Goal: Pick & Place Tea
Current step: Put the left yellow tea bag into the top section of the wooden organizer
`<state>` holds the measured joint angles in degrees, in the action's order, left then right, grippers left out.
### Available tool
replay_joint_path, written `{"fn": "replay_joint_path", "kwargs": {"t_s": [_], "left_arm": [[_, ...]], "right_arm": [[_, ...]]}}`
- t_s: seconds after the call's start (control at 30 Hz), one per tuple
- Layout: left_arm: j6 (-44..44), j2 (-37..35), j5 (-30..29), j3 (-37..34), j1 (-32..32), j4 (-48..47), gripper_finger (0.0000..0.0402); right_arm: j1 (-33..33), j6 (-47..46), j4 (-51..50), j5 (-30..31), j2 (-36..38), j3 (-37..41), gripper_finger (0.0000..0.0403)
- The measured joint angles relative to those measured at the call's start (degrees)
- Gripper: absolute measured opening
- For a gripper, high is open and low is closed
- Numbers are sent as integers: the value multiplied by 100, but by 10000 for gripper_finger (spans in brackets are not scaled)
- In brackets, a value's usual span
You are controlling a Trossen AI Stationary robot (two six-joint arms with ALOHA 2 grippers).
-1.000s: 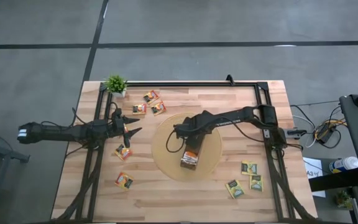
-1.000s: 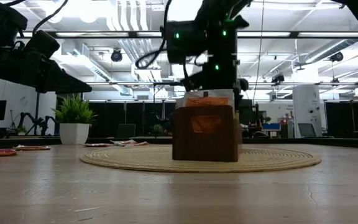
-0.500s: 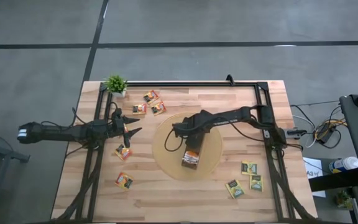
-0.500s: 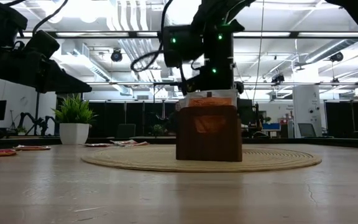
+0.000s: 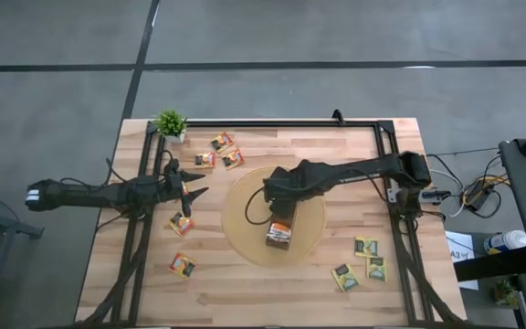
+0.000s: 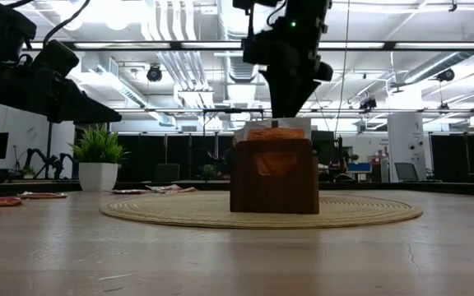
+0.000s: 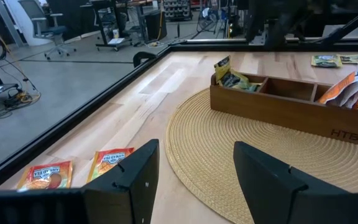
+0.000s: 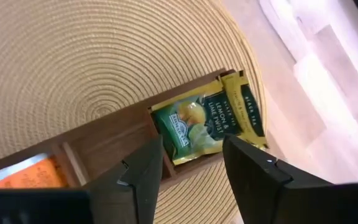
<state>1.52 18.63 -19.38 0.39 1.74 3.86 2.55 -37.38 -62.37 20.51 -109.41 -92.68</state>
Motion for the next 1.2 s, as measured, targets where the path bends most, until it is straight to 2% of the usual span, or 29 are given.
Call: {"fn": "replay_joint_path", "kwargs": {"t_s": [0.17, 0.4, 0.73, 1.2], "left_arm": [[-1, 0, 0, 1, -1, 0, 202], [0, 0, 0, 2, -1, 0, 202], [-1, 0, 0, 0, -2, 0, 202], [-1, 0, 0, 0, -2, 0, 202]], "right_arm": [[208, -74, 13, 40, 258, 2, 164], [407, -701, -47, -1, 507, -2, 169], [628, -1477, -84, -720, 584, -4, 162], [1360, -2511, -199, -906, 575, 9, 167]]}}
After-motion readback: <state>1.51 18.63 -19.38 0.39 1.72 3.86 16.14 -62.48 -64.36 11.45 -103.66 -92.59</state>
